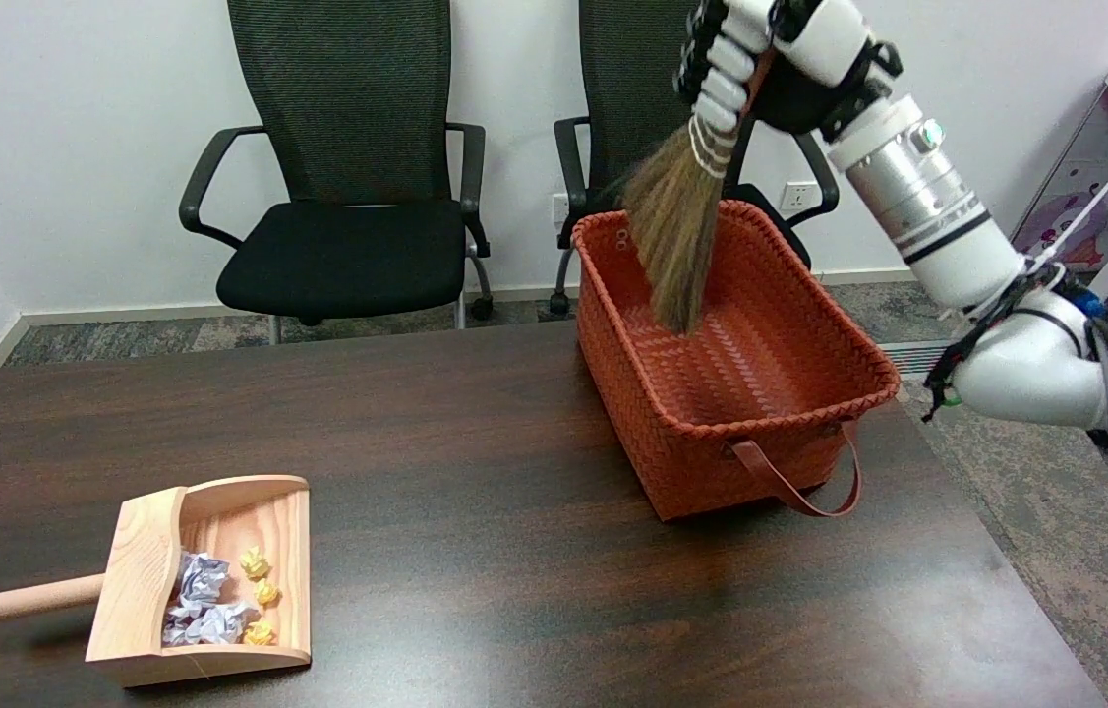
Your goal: Place the broom in the basket.
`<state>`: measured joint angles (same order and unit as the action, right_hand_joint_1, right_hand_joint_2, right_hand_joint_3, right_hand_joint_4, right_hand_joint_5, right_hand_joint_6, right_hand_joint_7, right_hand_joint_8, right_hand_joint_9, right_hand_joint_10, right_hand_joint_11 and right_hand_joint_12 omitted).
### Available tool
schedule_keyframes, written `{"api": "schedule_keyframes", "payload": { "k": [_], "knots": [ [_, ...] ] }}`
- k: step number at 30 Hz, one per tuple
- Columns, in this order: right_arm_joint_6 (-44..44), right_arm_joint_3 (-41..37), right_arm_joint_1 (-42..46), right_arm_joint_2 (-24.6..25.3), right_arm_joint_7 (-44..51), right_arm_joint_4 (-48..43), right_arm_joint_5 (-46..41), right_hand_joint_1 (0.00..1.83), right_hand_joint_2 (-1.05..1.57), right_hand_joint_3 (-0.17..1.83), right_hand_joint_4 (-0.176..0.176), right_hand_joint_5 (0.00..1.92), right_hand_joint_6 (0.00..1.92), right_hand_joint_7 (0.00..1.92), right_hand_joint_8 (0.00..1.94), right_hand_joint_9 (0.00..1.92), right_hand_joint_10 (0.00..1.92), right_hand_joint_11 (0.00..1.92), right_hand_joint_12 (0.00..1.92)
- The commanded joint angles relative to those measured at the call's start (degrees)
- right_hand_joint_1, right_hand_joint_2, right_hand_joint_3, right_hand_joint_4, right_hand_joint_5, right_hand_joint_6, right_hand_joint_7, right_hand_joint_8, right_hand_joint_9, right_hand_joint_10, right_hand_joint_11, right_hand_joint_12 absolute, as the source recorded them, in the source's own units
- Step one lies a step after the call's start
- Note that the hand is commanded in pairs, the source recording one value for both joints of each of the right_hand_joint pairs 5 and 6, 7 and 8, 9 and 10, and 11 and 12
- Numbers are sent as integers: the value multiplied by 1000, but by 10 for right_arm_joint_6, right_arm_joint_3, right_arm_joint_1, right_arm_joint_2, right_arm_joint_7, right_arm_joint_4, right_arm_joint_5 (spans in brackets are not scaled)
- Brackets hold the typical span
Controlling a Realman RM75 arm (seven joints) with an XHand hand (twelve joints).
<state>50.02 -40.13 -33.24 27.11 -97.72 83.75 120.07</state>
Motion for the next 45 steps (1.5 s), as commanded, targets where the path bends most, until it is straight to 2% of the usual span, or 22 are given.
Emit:
{"api": "schedule_keyframes", "payload": {
  "k": [1, 3, 5, 10, 14, 22, 23, 24, 30, 35, 36, 37, 38, 39, 40, 41, 42, 43, 45],
  "knots": [
    [110, 91, 32, 26, -66, -159, 154, 916, 1325, 1479, -2, 1920, 1920, 1920, 1920, 1920, 1920, 1920, 1920],
    [111, 94, 37, 45, -66, -181, 173, 916, 1313, 1501, -2, 1920, 1920, 1920, 1920, 1920, 1920, 1920, 1920],
    [116, 95, 42, 69, -63, -203, 184, 932, 1287, 1549, -27, 1920, 1920, 1920, 1920, 1920, 1920, 1920, 1920],
    [167, 89, 57, 137, -62, -280, 205, 934, 1249, 1617, -25, 1920, 1920, 1920, 1920, 1920, 1920, 1920, 1920],
    [176, 89, 57, 163, -61, -313, 235, 934, 1244, 1621, -25, 1920, 1920, 1920, 1920, 1920, 1920, 1920, 1920],
    [159, 91, 58, 176, -57, -320, 274, 932, 1230, 1632, -23, 1920, 1920, 1920, 1920, 1920, 1920, 1920, 1920],
    [158, 92, 58, 176, -57, -318, 274, 919, 1233, 1627, -5, 1920, 1920, 1920, 1920, 1920, 1920, 1920, 1920],
    [155, 92, 58, 176, -57, -316, 275, 916, 1240, 1616, -2, 1920, 1920, 1920, 1920, 1920, 1920, 1920, 1920],
    [132, 83, 58, 176, -57, -303, 302, 911, 1331, 1528, 0, 1920, 1920, 1920, 1920, 1920, 1920, 1920, 1920],
    [130, 74, 58, 176, -57, -292, 318, 795, 1465, 1467, 44, 1920, 1920, 1920, 1920, 1920, 1920, 1920, 1920],
    [129, 73, 58, 176, -57, -291, 320, 786, 1421, 1472, 43, 1827, 1827, 1827, 1827, 1920, 1920, 1920, 1920],
    [129, 73, 57, 176, -57, -289, 324, 799, 1276, 1516, 36, 1610, 1610, 1610, 1610, 1904, 1904, 1920, 1920],
    [127, 70, 57, 176, -56, -286, 326, 818, 1091, 1588, 67, 1408, 1408, 1408, 1408, 1841, 1841, 1920, 1920],
    [125, 69, 57, 176, -56, -284, 327, 837, 982, 1637, 129, 1325, 1325, 1325, 1325, 1735, 1735, 1920, 1920],
    [120, 66, 58, 176, -54, -280, 327, 843, 926, 1655, 134, 1274, 1274, 1274, 1274, 1684, 1684, 1920, 1920],
    [117, 65, 58, 176, -51, -275, 327, 852, 808, 1684, 20, 1146, 1146, 1146, 1146, 1549, 1549, 1909, 1909],
    [114, 63, 59, 176, -50, -270, 327, 864, 744, 1687, -130, 1055, 1055, 1055, 1055, 1442, 1442, 1870, 1870],
    [110, 61, 59, 176, -50, -266, 328, 876, 677, 1687, -176, 932, 932, 932, 932, 1192, 1192, 1775, 1775],
    [107, 59, 60, 176, -50, -259, 329, 881, 639, 1583, -176, 867, 867, 867, 867, 992, 992, 1678, 1678]
  ]
}}
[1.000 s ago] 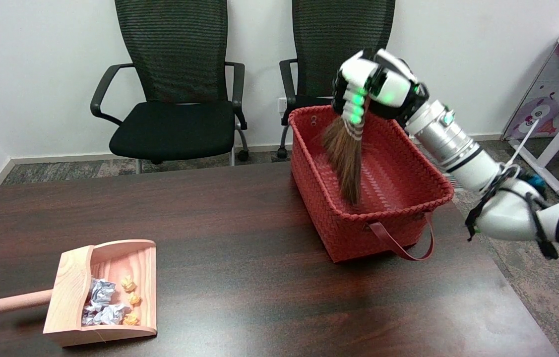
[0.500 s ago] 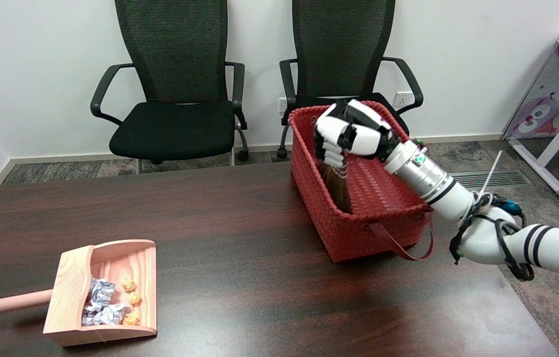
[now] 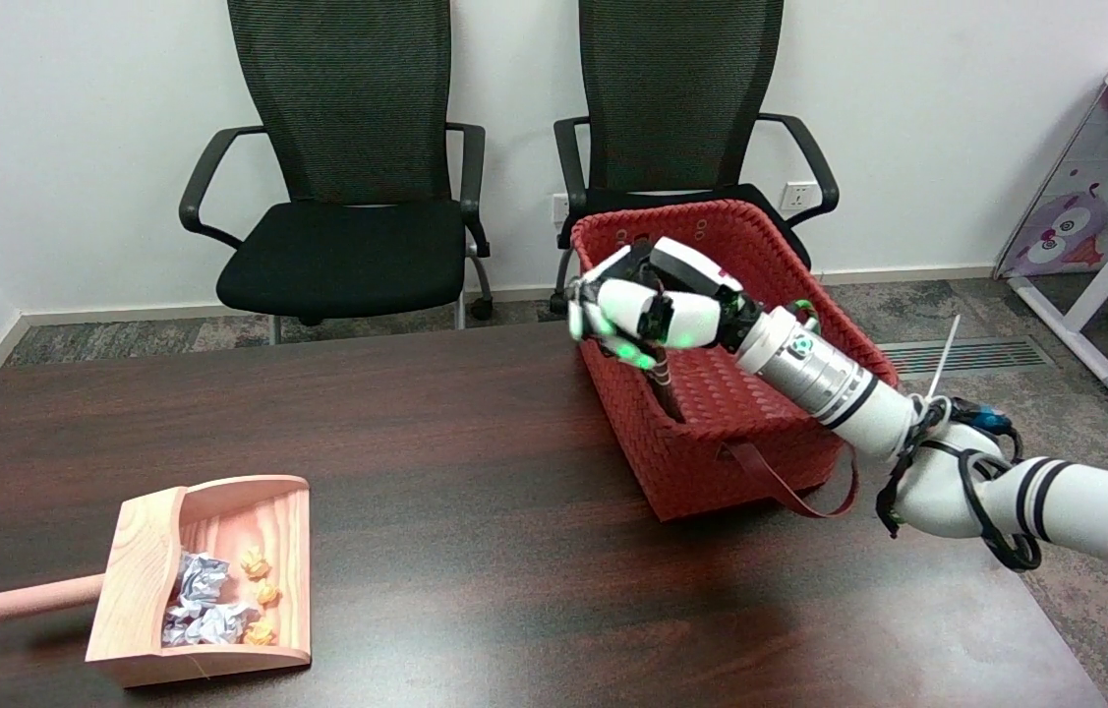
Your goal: Place the broom in the basket.
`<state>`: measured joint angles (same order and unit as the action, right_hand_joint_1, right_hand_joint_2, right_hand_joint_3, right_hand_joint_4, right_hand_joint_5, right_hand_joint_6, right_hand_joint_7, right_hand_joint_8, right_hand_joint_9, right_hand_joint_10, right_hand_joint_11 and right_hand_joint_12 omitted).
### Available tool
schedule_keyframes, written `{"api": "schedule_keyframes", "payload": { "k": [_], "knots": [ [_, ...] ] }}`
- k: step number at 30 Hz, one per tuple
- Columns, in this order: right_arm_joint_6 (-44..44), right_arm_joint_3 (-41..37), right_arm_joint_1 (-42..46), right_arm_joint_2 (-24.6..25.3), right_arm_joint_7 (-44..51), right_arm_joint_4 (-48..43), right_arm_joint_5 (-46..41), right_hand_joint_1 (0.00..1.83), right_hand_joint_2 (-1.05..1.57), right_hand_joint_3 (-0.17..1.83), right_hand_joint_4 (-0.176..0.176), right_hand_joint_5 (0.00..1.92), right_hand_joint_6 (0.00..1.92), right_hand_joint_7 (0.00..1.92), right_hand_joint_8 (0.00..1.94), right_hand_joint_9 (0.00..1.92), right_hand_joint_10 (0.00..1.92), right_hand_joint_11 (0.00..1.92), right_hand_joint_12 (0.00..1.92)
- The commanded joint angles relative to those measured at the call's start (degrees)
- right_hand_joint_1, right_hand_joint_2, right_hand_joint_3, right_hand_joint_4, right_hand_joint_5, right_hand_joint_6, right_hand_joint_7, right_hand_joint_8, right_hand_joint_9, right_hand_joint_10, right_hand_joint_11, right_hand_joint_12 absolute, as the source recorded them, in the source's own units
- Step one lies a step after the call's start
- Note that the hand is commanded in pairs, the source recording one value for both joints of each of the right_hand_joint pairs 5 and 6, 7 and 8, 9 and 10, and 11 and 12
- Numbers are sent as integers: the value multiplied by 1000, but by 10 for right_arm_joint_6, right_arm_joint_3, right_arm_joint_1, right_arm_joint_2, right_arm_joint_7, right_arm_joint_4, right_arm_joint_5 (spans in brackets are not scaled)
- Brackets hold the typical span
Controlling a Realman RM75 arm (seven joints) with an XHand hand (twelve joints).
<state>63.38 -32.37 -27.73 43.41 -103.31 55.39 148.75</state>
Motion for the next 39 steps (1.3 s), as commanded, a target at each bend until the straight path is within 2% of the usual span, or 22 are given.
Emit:
{"api": "schedule_keyframes", "payload": {
  "k": [1, 5, 11, 17, 20, 25, 30, 34, 39],
  "knots": [
    [-26, -21, 5, 13, 6, 28, 42, 881, 628, 1529, -176, 832, 832, 832, 832, 935, 935, 1646, 1646],
    [-34, -31, 5, 13, 6, 41, 42, 843, 560, 1465, -176, 740, 740, 740, 740, 751, 751, 1498, 1498],
    [-56, -48, 5, 8, 6, 79, 42, 813, 548, 1297, -176, 634, 634, 634, 634, 492, 492, 865, 865],
    [-61, -78, 18, 5, 8, 110, 28, 796, 577, 1238, -176, 562, 562, 562, 562, 368, 368, 615, 615],
    [-59, -128, 49, 3, 39, 134, 4, 789, 617, 1203, -176, 531, 531, 531, 531, 305, 305, 506, 506],
    [-53, -255, 152, -30, 99, 198, -62, 786, 725, 1074, -176, 509, 509, 509, 509, 285, 285, 463, 463],
    [-31, -337, 244, -70, 163, 250, -138, 788, 758, 1056, -176, 525, 525, 525, 525, 291, 291, 473, 473],
    [31, -359, 297, -83, 228, 278, -216, 773, 815, 1061, -176, 549, 549, 549, 549, 294, 294, 479, 479],
    [165, -363, 337, -78, 267, 296, -268, 785, 917, 1075, -176, 571, 571, 571, 571, 324, 324, 534, 534]
  ]
}}
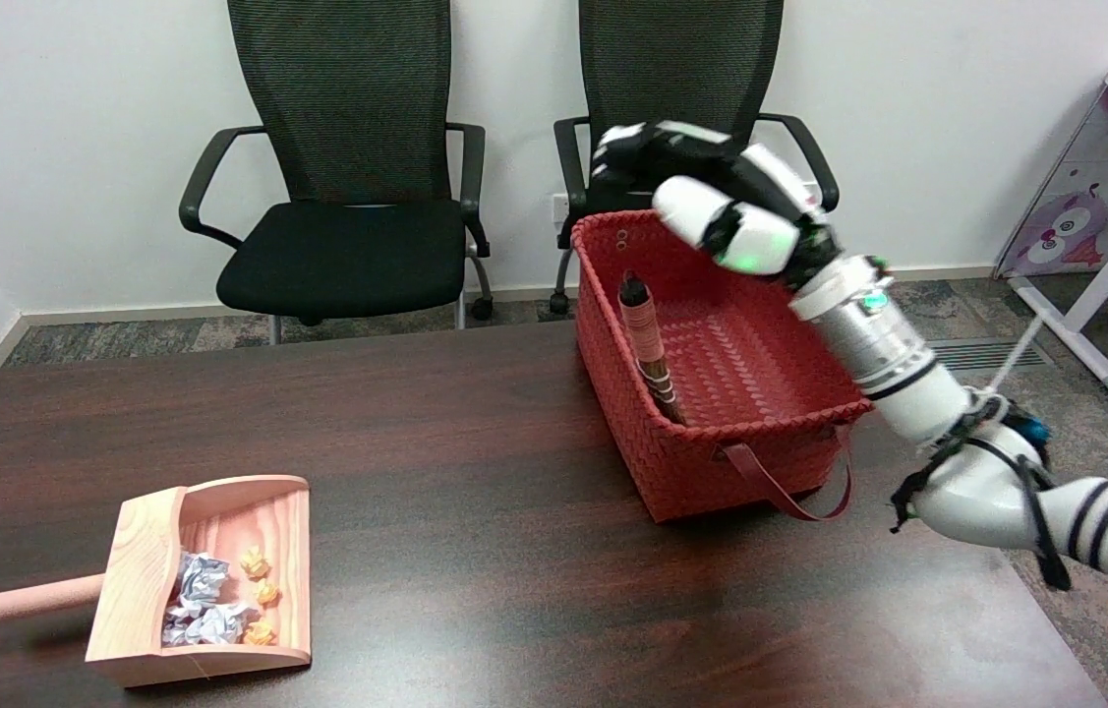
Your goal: Place the broom in the basket.
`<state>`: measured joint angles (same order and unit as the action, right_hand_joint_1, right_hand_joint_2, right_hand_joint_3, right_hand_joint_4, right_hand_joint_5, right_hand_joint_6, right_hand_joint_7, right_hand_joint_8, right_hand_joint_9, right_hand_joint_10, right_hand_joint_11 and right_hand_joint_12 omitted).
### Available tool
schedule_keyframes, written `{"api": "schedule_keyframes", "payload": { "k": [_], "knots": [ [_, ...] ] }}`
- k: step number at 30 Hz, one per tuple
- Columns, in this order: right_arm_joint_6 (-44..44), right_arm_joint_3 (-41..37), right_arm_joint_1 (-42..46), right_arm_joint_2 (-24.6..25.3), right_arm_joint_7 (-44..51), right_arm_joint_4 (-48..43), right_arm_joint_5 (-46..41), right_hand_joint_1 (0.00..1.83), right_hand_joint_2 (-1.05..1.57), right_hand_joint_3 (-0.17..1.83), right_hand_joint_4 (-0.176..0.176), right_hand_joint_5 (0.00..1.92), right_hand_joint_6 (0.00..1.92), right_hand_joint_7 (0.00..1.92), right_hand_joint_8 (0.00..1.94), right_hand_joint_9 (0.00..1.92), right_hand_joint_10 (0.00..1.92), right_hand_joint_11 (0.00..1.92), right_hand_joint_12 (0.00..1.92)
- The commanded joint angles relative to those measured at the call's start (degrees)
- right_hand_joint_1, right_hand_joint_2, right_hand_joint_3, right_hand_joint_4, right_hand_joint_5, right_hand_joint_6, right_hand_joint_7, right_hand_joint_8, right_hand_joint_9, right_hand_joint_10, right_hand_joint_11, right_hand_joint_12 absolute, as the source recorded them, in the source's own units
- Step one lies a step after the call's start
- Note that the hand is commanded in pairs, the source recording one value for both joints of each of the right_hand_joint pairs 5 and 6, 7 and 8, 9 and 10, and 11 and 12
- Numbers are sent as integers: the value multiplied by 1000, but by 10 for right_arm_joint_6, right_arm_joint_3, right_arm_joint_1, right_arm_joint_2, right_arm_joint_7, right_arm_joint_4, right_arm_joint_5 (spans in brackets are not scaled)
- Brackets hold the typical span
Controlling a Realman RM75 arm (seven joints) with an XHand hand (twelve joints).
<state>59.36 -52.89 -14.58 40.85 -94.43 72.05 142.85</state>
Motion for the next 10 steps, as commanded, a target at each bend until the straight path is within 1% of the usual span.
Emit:
{"api": "schedule_keyframes", "payload": {
  "k": [1, 2, 4, 7, 10],
  "knots": [
    [216, -160, 209, -53, 178, 132, -209, 789, 934, 1074, -176, 574, 574, 574, 574, 334, 334, 555, 555],
    [228, -161, 212, -56, 178, 134, -209, 800, 967, 1088, -176, 573, 573, 573, 573, 361, 361, 613, 613],
    [235, -161, 217, -64, 178, 135, -204, 812, 987, 1131, -176, 583, 583, 583, 583, 378, 378, 672, 672],
    [236, -161, 220, -74, 186, 129, -207, 826, 990, 1167, -176, 581, 581, 581, 581, 397, 397, 724, 724],
    [242, -171, 226, -79, 186, 130, -230, 830, 990, 1184, -176, 597, 597, 597, 597, 419, 419, 752, 752]
  ]
}}
